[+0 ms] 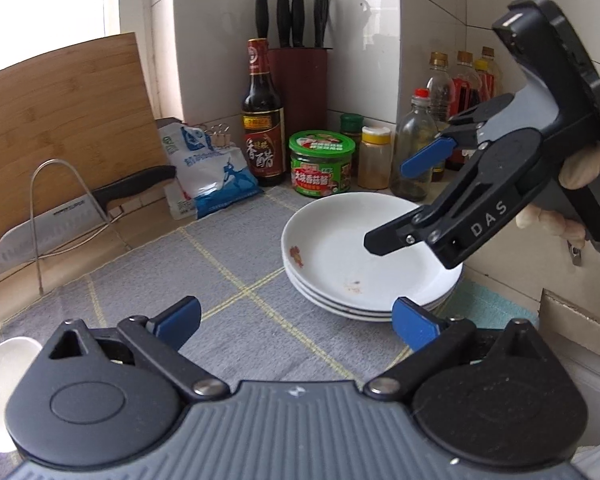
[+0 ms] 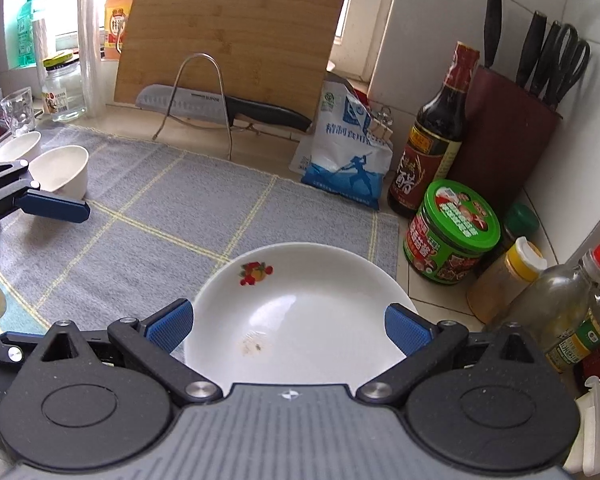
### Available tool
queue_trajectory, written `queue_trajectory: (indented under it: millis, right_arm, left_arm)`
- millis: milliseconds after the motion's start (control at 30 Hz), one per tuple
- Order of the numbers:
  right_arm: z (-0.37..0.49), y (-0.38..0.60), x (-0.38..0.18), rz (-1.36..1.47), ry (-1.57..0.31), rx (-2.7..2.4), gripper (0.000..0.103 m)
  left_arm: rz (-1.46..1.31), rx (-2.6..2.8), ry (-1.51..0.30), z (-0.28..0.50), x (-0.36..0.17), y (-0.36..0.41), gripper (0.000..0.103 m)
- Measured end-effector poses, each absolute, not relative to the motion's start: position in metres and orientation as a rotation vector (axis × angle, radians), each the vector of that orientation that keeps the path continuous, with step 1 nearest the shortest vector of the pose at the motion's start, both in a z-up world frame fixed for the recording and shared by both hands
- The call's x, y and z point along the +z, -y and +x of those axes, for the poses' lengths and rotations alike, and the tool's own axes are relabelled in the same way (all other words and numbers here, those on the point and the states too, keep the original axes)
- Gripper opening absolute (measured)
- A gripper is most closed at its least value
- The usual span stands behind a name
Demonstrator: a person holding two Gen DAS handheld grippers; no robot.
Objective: Organize plates and bowls
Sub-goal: 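Lower the plate onto the stack, open the right tool and withdraw, then move the right tool to a white bowl with pink flowers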
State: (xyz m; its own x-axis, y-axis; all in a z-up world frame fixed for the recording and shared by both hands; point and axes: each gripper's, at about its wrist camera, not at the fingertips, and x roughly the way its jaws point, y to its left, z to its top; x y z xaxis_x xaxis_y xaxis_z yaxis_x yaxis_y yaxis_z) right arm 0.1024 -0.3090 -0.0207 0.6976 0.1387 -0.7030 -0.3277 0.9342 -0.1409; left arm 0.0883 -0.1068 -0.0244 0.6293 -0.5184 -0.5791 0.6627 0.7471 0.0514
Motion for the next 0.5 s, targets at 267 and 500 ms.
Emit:
queue_trajectory:
  millis: [267, 500]
  right_arm:
    - [0.076, 0.245, -0.007, -0.239, -0.638, 0.296, 0.103]
    - [0.065, 0.185, -0.013, -0.134, -0.628, 0.366, 0.103]
  left_arm:
    - [0.205, -0.555, -0.558, 0.059, -0.013, 0.036, 0.101]
    - [0.154, -0.388, -0.593, 0.036, -0.015, -0.036, 0.102]
